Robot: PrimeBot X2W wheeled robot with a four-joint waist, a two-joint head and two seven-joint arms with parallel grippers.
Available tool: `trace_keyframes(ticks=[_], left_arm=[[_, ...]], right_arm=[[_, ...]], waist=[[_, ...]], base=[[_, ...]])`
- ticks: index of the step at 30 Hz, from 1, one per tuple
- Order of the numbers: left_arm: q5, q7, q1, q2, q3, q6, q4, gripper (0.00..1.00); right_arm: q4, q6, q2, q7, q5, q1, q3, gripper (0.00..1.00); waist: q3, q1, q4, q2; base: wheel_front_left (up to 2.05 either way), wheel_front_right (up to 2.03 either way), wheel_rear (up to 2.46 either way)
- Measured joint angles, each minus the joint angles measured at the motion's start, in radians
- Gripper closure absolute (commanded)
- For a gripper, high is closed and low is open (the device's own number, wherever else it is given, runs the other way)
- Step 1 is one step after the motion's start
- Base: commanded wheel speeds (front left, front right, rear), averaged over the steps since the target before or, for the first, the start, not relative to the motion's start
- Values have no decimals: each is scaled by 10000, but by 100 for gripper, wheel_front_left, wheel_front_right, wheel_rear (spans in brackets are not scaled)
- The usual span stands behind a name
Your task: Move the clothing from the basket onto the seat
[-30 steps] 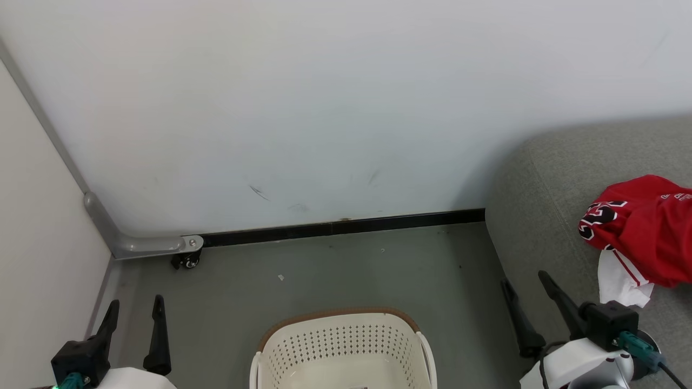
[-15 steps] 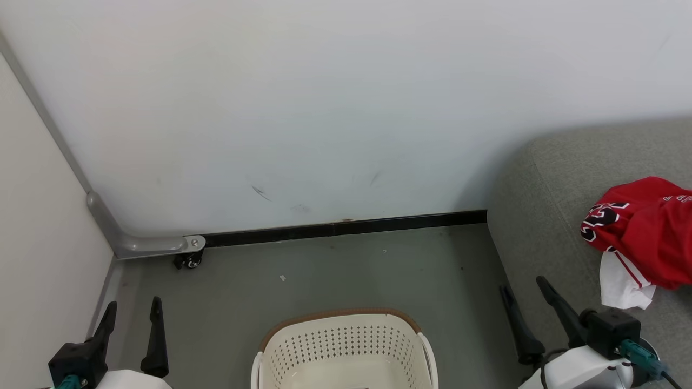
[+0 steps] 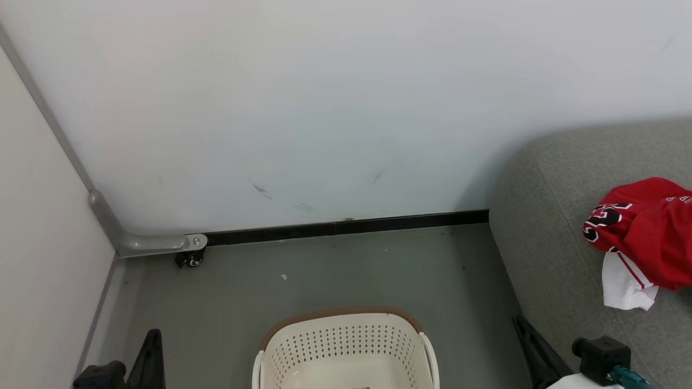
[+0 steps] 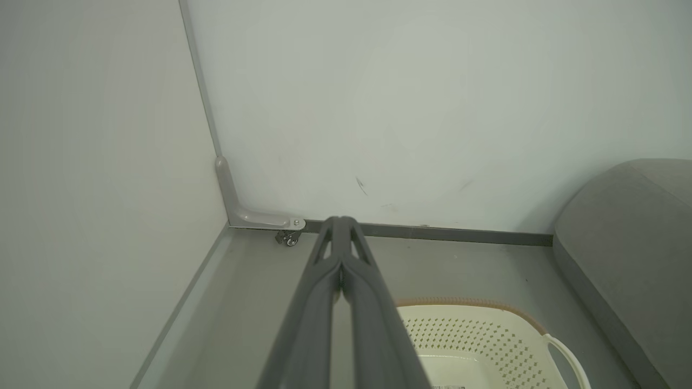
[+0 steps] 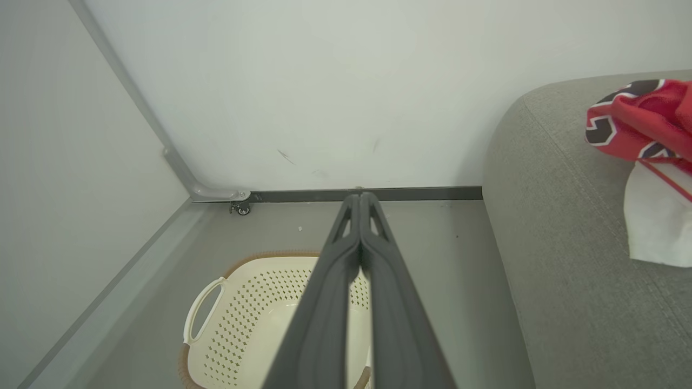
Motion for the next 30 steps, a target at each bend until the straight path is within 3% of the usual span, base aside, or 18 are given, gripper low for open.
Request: trace_keyframes(ticks=[9,18,30], left_arm=[[-878,242,-2,-92,280,-265,-2,100],[-1822,531,-4,-299,602,-612,-4,100],[-3066,957,-12,-581,1049,-1093,2,100]], right_arm=[[-140,0,2,0,951,44,119,100],[-236,0,2,217,2729,58,44,100],[-226,0,-33,631,4640,24,-199,100]], waist=[[30,0,-1,0],[98,7,9,0],[124,102,26,0]], base=[[0,0,0],[0,0,0],[0,0,0]])
